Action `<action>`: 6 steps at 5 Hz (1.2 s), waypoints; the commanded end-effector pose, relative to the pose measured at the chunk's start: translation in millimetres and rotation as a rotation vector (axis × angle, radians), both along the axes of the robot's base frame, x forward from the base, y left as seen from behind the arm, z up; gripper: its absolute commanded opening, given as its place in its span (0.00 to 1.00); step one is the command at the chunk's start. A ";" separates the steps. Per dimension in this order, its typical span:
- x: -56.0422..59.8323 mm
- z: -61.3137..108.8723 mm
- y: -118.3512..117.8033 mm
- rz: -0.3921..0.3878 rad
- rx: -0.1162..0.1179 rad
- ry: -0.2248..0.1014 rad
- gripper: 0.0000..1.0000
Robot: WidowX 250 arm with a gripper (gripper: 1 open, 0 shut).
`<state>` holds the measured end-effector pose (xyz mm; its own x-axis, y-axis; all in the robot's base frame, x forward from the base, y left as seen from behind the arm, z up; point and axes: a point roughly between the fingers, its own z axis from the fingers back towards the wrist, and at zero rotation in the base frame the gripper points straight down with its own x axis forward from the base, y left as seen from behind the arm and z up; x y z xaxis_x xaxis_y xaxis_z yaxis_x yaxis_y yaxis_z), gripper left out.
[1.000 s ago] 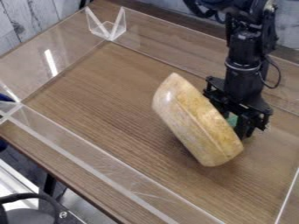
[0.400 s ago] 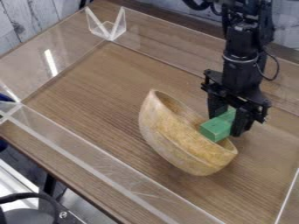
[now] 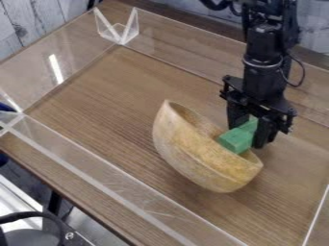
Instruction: Remove the green block from inside the brown bowl and put it on the table
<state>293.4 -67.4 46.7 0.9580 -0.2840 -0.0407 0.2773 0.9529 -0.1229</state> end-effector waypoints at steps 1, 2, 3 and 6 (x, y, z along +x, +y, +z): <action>7.0 22.4 2.3 0.007 -0.013 -0.074 0.00; 6.9 23.5 3.0 0.009 -0.014 -0.075 0.00; 6.9 24.9 3.8 0.010 -0.014 -0.077 0.00; 7.0 48.4 14.4 0.031 -0.012 -0.113 0.00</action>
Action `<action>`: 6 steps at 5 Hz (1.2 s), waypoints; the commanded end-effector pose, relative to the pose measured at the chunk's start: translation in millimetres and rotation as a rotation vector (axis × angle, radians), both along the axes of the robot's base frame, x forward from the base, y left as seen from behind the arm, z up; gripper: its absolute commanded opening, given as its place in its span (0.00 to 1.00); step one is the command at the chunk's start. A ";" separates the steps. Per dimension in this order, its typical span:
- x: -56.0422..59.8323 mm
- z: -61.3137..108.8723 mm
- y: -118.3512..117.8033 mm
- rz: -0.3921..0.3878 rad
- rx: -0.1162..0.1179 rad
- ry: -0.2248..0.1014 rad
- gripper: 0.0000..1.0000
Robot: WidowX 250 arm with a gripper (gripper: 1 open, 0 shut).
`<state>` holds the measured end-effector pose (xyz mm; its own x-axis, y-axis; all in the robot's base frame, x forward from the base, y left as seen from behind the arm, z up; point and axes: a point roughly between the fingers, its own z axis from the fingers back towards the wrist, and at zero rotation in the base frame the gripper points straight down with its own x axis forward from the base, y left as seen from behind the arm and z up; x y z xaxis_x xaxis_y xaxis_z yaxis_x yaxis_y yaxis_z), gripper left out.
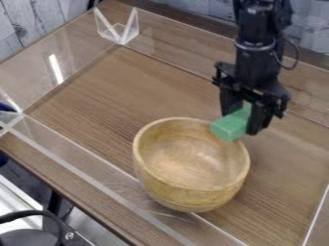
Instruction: Remove the green block from inside the brown bowl and put it on the table
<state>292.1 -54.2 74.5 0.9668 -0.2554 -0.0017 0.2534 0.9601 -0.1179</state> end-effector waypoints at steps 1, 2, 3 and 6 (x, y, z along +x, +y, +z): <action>12.5 29.2 18.2 0.032 0.008 -0.091 0.00; 14.3 30.6 40.3 0.061 0.023 -0.094 0.00; 16.4 29.0 65.1 0.080 0.043 -0.096 0.00; 19.1 9.9 66.3 0.040 0.052 -0.077 0.00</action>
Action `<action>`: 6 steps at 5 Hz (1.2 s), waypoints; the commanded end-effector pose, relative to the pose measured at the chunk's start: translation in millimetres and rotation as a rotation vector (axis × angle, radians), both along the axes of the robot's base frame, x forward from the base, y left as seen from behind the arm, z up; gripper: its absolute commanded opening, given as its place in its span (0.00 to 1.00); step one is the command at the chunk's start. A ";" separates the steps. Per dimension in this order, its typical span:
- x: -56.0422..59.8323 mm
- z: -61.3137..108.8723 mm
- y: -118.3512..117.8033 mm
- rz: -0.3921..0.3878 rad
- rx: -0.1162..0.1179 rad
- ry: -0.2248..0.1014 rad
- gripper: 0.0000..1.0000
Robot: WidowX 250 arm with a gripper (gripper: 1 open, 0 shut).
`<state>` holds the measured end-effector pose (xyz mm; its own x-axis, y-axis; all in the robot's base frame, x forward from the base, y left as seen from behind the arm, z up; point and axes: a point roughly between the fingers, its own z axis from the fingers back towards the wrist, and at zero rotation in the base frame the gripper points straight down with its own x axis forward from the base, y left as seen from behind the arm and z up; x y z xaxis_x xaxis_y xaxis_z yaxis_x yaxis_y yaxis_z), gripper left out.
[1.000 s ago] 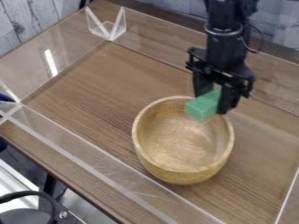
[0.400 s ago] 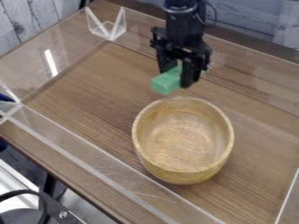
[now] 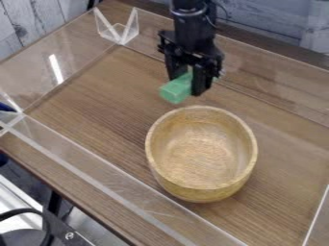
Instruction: Remove the green block from inside the brown bowl and put it on the table
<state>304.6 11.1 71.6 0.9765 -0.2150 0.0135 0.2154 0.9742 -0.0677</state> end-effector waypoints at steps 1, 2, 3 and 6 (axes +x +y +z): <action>8.0 6.1 -12.6 -0.034 0.006 -0.045 0.00; 6.4 -1.5 -25.7 -0.072 0.004 -0.036 0.00; 6.0 -8.4 -30.1 -0.089 0.005 -0.028 0.00; 9.1 -7.9 -28.1 -0.083 0.010 -0.035 0.00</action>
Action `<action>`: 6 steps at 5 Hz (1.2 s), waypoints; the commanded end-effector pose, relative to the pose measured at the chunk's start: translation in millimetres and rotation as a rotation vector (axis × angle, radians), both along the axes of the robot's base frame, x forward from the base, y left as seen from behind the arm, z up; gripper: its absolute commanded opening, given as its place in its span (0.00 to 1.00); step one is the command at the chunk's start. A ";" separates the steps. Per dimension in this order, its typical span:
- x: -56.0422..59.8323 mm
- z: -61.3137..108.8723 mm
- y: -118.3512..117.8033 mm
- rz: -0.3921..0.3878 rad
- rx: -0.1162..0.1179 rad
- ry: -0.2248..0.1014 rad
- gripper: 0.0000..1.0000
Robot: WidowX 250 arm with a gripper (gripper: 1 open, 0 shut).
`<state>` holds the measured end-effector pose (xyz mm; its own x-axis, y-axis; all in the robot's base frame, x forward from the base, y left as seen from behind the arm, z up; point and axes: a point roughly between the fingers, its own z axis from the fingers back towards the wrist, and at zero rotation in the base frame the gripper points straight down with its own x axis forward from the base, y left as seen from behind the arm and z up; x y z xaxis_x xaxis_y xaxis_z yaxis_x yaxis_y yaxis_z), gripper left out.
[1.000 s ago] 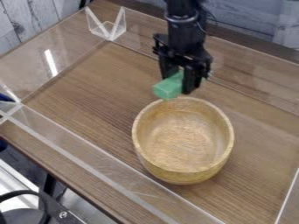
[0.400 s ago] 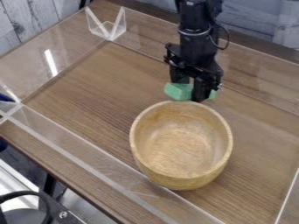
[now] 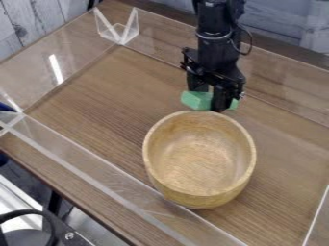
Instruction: Remove the green block from inside the brown bowl and put it on the table
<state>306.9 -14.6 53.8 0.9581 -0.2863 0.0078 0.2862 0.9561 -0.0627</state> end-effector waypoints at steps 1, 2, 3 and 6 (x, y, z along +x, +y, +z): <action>7.3 10.6 -2.1 -0.009 0.003 -0.042 0.00; 8.0 10.8 -1.8 -0.008 0.004 -0.044 0.00; 8.6 11.4 -1.5 -0.007 0.006 -0.047 0.00; 9.8 13.5 -1.1 -0.006 0.009 -0.056 0.00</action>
